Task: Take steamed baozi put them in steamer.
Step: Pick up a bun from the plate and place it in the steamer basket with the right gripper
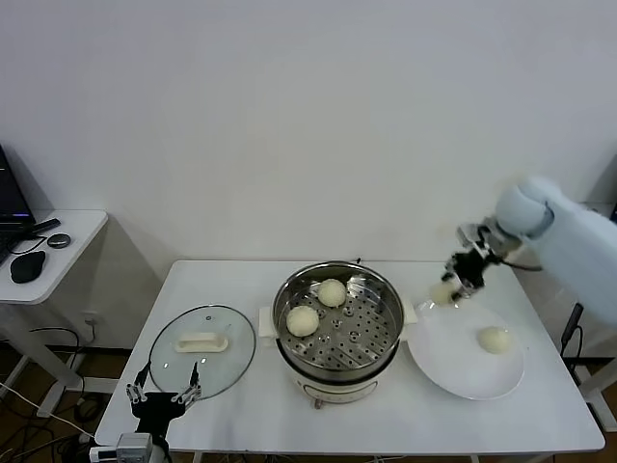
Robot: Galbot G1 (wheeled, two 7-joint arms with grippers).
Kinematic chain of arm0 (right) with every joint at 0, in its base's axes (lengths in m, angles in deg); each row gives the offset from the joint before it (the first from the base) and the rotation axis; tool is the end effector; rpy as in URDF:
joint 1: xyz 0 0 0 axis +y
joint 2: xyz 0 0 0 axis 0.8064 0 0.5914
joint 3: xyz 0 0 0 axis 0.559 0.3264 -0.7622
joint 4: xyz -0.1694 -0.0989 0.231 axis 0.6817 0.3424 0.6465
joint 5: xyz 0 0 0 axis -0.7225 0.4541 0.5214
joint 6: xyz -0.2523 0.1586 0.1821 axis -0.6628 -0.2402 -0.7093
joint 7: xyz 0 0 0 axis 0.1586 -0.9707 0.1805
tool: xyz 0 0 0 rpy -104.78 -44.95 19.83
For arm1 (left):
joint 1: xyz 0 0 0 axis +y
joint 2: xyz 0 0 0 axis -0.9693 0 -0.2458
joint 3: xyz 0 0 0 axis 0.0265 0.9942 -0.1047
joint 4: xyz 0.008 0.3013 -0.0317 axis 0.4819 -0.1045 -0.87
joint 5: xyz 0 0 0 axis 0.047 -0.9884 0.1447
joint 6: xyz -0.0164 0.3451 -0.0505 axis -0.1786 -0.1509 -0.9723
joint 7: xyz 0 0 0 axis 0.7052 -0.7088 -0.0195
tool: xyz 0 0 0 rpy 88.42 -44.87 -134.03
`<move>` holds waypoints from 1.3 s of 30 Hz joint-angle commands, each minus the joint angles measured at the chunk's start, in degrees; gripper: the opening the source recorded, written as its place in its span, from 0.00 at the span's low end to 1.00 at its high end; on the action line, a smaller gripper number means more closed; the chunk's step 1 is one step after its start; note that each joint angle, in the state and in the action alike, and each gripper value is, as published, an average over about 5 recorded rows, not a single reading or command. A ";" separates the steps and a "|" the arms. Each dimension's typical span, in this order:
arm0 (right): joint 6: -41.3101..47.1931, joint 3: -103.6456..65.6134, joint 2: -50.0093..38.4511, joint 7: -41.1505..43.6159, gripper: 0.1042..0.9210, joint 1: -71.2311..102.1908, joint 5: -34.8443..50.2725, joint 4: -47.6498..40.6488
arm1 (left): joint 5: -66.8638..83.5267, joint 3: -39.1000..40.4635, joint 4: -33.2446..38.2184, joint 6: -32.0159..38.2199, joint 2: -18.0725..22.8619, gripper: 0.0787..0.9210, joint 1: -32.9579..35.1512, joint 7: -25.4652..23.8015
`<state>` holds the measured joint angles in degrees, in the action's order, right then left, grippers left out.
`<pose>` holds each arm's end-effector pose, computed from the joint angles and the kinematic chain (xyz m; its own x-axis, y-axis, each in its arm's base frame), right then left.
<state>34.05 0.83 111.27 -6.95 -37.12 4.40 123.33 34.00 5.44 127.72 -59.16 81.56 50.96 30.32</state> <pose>0.5107 -0.1003 -0.0302 -0.1240 -0.2171 0.9682 -0.9540 -0.2424 -0.1765 0.1652 0.0515 -0.2623 -0.9545 -0.1363 0.2651 -0.0807 0.9743 0.2101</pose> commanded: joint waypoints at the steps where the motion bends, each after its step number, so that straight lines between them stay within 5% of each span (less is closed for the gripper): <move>1: -14.50 12.32 8.56 -0.83 0.40 -19.38 17.32 1.16 | 0.26 0.01 1.06 -0.02 0.11 0.88 0.15 0.45; 5: -27.65 17.04 9.00 -4.42 0.40 -19.25 18.34 4.05 | 0.29 0.05 2.02 -0.03 0.37 0.88 0.61 0.49; 10: -41.32 18.77 9.05 -5.62 0.40 -16.69 9.83 7.69 | 0.37 0.10 2.88 -0.05 0.68 0.88 1.04 0.48; 24: -53.54 18.17 13.98 -9.27 0.40 -9.01 -12.68 17.19 | 0.42 0.60 3.83 -0.18 1.22 0.88 1.18 0.49; 39: -52.20 18.96 17.56 -11.40 0.40 -2.28 -13.59 16.78 | 0.52 0.66 3.50 -0.33 1.66 0.88 0.92 0.22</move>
<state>-15.39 19.45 126.77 -16.69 -42.94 -5.29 138.63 34.51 6.09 131.32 -59.43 83.21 51.94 30.60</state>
